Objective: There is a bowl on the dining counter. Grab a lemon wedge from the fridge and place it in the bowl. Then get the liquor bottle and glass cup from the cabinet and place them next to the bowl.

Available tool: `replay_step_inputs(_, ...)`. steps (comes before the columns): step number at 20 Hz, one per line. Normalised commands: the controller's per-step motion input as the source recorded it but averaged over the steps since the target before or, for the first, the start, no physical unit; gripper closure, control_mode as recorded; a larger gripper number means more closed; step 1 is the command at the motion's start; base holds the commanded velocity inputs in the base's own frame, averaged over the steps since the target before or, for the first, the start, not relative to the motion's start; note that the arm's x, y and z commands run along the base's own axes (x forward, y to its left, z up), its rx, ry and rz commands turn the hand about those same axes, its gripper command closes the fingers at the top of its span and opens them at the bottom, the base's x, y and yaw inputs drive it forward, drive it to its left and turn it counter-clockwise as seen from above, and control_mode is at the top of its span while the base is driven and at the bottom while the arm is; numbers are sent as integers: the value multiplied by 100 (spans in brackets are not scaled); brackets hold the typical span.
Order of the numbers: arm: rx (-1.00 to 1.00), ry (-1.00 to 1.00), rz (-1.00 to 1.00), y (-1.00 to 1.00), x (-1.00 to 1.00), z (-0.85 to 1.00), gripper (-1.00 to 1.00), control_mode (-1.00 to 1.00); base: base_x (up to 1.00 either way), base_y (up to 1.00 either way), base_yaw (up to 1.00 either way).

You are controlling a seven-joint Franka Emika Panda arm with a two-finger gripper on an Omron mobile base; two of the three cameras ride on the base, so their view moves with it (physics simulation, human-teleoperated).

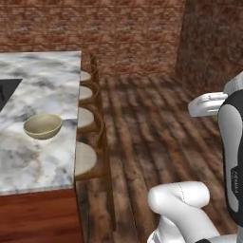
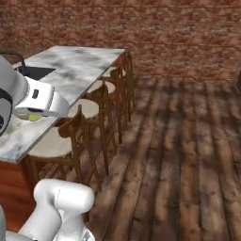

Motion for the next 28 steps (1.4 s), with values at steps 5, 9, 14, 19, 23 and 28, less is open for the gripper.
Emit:
replay_step_inputs(5, 0, 0, 0, 0, 0, 0, 100, 100, 95, -69, 38)
replay_step_inputs(9, 0, 0, 0, 0, 0, 0, 100, 100, 100, -34, 42)
replay_step_inputs(14, 0, 0, 0, 0, 0, 0, 100, 100, 88, -13, 54)
replay_step_inputs(19, 0, 0, 0, 0, 0, 0, 100, 100, 31, -11, 68)
replay_step_inputs(23, 0, 0, 0, 0, 0, 0, 100, 100, 4, -20, 74)
replay_step_inputs(28, 0, 0, 0, 0, 0, 0, 100, 100, 15, -26, 73)
